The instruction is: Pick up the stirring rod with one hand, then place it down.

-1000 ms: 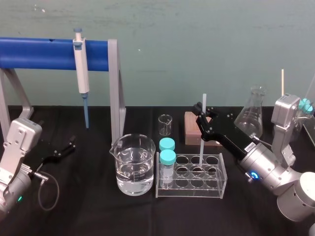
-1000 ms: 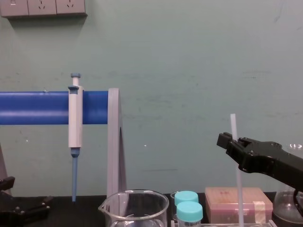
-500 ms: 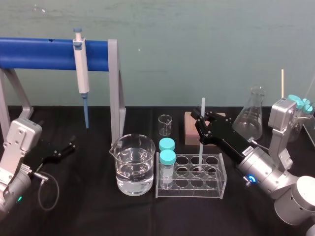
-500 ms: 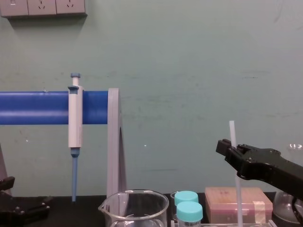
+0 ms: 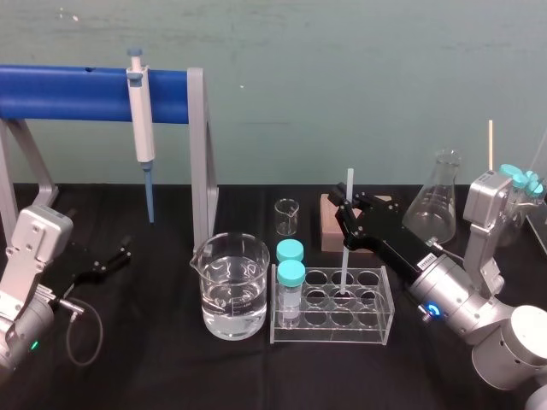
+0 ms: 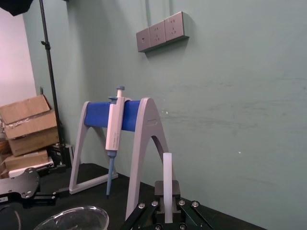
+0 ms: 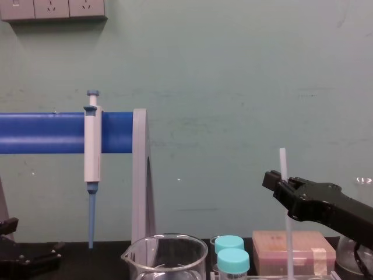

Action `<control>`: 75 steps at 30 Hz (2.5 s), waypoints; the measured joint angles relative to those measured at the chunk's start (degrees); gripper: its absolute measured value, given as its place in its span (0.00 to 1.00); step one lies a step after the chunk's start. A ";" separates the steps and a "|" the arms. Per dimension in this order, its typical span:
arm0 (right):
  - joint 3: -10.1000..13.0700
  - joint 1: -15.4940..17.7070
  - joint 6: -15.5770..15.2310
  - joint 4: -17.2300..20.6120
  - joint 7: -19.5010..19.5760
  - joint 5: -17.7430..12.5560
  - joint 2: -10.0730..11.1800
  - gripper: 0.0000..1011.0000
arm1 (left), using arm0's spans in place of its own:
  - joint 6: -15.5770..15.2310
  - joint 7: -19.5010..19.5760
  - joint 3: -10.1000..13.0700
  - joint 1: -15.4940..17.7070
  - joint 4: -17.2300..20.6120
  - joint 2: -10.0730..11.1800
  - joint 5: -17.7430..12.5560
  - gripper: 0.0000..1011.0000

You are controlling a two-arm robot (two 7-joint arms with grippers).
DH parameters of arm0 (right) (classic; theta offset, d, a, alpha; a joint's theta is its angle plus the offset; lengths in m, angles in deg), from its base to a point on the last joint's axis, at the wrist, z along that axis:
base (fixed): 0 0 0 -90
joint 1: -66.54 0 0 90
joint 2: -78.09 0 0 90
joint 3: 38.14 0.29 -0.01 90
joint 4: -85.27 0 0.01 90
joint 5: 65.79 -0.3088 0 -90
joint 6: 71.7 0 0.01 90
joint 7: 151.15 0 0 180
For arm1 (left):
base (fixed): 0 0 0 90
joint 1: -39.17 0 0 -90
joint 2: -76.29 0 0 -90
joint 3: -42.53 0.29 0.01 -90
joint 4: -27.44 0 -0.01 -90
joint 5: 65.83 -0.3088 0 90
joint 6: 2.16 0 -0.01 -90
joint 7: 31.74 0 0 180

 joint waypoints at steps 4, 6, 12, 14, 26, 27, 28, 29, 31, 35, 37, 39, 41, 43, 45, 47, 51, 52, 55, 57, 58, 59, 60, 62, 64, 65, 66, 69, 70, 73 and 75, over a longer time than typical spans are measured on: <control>-0.19 -0.27 0.34 -0.61 -0.36 0.03 -0.26 0.07 | 0.00 0.00 0.00 0.00 0.00 0.00 0.00 0.99; -0.39 -0.47 0.52 -1.12 -0.52 0.11 -0.43 0.07 | 0.00 0.00 0.00 0.00 0.00 0.00 0.00 0.99; -0.83 -0.84 0.83 -2.58 -0.48 1.10 -0.65 0.07 | 0.00 0.00 0.00 0.00 0.00 0.00 0.00 0.99; -0.93 -0.91 0.95 -2.91 -0.39 1.55 -0.67 0.07 | 0.00 0.00 0.00 0.00 0.00 0.00 0.00 0.99; -0.95 -1.07 1.13 -3.74 0.31 2.79 -0.90 0.07 | 0.00 0.00 0.00 0.00 0.00 0.00 0.00 0.99; -0.95 -1.07 1.14 -3.75 0.31 2.79 -0.89 0.07 | 0.00 0.00 0.00 0.00 0.00 0.00 0.00 0.99; -0.95 -1.07 1.14 -3.75 0.31 2.78 -0.89 0.07 | 0.00 0.00 0.00 0.00 0.00 0.00 0.00 0.99; -0.94 -1.07 1.14 -3.74 0.31 2.78 -0.89 0.07 | 0.00 0.00 0.00 0.00 0.00 0.00 0.00 0.99; -0.95 -1.07 1.14 -3.75 0.31 2.78 -0.88 0.07 | 0.00 0.00 0.00 0.00 0.00 0.00 0.00 0.99; -0.94 -1.07 1.14 -3.75 0.30 2.76 -0.87 0.08 | 0.00 0.00 0.00 0.00 0.00 0.00 0.00 0.99; -0.94 -1.07 1.14 -3.76 0.30 2.76 -0.86 0.13 | 0.00 0.00 0.00 0.00 0.00 0.00 0.00 0.99; -0.94 -1.07 1.14 -3.77 0.30 2.75 -0.86 0.17 | 0.00 0.00 0.00 0.00 0.00 0.00 0.00 0.99; -0.94 -1.07 1.14 -3.78 0.30 2.75 -0.85 0.24 | 0.00 0.00 0.00 0.00 0.00 0.00 0.00 0.99; -0.94 -1.07 1.14 -3.79 0.30 2.74 -0.84 0.29 | 0.00 0.00 0.00 0.00 0.00 0.00 0.00 0.99; -0.94 -1.07 1.14 -3.79 0.30 2.74 -0.83 0.36 | 0.00 0.00 0.00 0.00 0.00 0.00 0.00 0.99; -0.94 -1.07 1.14 -3.78 0.30 2.74 -0.82 0.43 | 0.00 0.00 0.00 0.00 0.00 0.00 0.00 0.99; -0.94 -1.07 1.14 -3.79 0.30 2.73 -0.82 0.56 | 0.00 0.00 0.00 0.00 0.00 0.00 0.00 0.99; -0.94 -1.07 1.14 -3.79 0.30 2.72 -0.82 0.58 | 0.00 0.00 0.00 0.00 0.00 0.00 0.00 0.99; -0.94 -1.07 1.14 -3.79 0.30 2.72 -0.82 0.68 | 0.00 0.00 0.00 0.00 0.00 0.00 0.00 0.99; -0.94 -1.07 1.13 -3.79 0.30 2.71 -0.82 0.76 | 0.00 0.00 0.00 0.00 0.00 0.00 0.00 0.99; -0.94 -1.07 1.13 -3.78 0.30 2.71 -0.82 0.77 | 0.00 0.00 0.00 0.00 0.00 0.00 0.00 0.99; -0.94 -1.07 1.13 -3.79 0.30 2.71 -0.82 0.81 | 0.00 0.00 0.00 0.00 0.00 0.00 0.00 0.99; -0.94 -1.07 1.13 -3.78 0.30 2.71 -0.82 0.83 | 0.00 0.00 0.00 0.00 0.00 0.00 0.00 0.99; -0.94 -1.07 1.13 -3.78 0.30 2.70 -0.82 0.89 | 0.00 0.00 0.00 0.00 0.00 0.00 0.00 0.99; -0.94 -1.07 1.13 -3.78 0.29 2.70 -0.82 0.93 | 0.00 0.00 0.00 0.00 0.00 0.00 0.00 0.99; -0.94 -1.07 1.13 -3.78 0.30 2.70 -0.82 0.96 | 0.00 0.00 0.00 0.00 0.00 0.00 0.00 0.99; -0.94 -1.07 1.13 -3.79 0.29 2.69 -0.82 0.98 | 0.00 0.00 0.00 0.00 0.00 0.00 0.00 0.99; -0.94 -1.07 1.13 -3.78 0.30 2.68 -0.82 0.99 | 0.00 0.00 0.00 0.00 0.00 0.00 0.00 0.99; -0.94 -1.07 1.13 -3.78 0.30 2.68 -0.82 0.99 | 0.00 0.00 0.00 0.00 0.00 0.00 0.00 0.99; -0.94 -1.07 1.13 -3.78 0.30 2.68 -0.82 0.99 | 0.00 0.00 0.00 0.00 0.00 0.00 0.00 0.99; -0.94 -1.07 1.13 -3.78 0.30 2.68 -0.82 0.99 | 0.00 0.00 0.00 0.00 0.00 0.00 0.00 0.99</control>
